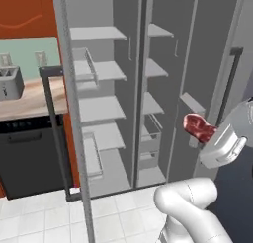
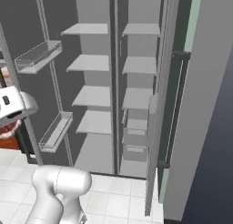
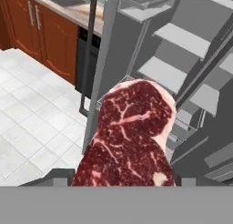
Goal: Gather the cucumber and lemon from the fridge and place them on a tray on the dining counter. Then gather the steak and fish from the fridge and place them on the other tray.
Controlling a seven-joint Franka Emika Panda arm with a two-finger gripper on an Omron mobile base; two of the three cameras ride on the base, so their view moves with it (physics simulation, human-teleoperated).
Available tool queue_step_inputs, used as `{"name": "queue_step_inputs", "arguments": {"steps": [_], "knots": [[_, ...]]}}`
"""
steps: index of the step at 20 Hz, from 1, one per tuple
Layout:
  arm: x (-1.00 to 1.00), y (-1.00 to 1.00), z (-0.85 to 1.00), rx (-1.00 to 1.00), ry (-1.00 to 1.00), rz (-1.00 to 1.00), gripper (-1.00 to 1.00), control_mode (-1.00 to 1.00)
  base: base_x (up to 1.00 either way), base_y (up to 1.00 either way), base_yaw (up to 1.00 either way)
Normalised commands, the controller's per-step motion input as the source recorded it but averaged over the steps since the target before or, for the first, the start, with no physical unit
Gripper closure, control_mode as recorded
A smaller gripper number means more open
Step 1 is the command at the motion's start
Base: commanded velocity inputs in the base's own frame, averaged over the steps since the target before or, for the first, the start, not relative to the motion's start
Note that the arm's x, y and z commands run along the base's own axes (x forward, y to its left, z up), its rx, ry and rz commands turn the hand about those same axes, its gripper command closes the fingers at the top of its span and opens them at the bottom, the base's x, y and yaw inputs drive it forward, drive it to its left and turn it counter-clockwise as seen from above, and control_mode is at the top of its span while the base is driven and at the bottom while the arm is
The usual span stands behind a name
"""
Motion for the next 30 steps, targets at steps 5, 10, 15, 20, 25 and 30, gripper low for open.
{"name": "queue_step_inputs", "arguments": {"steps": [5, 10, 15, 20, 25, 30], "knots": [[0.00, 0.00, 0.00, 0.00, 0.00, 0.00, 1.00, 1.00, -0.69, 0.88, 0.03], [0.00, 0.00, 0.00, 0.00, 0.00, 0.00, 1.00, 1.00, -0.51, 1.00, 0.05], [0.00, 0.00, 0.00, 0.00, 0.00, 0.00, 1.00, 1.00, -0.20, 1.00, 0.16], [0.00, 0.00, 0.00, 0.00, 0.00, 0.00, 1.00, 1.00, 0.00, 0.87, 0.32], [0.00, 0.00, 0.00, 0.00, 0.00, 0.00, 1.00, 1.00, 0.00, 0.59, 0.45], [0.00, 0.00, 0.00, 0.00, 0.00, 0.00, 1.00, 1.00, 0.00, 0.43, 0.50]]}}
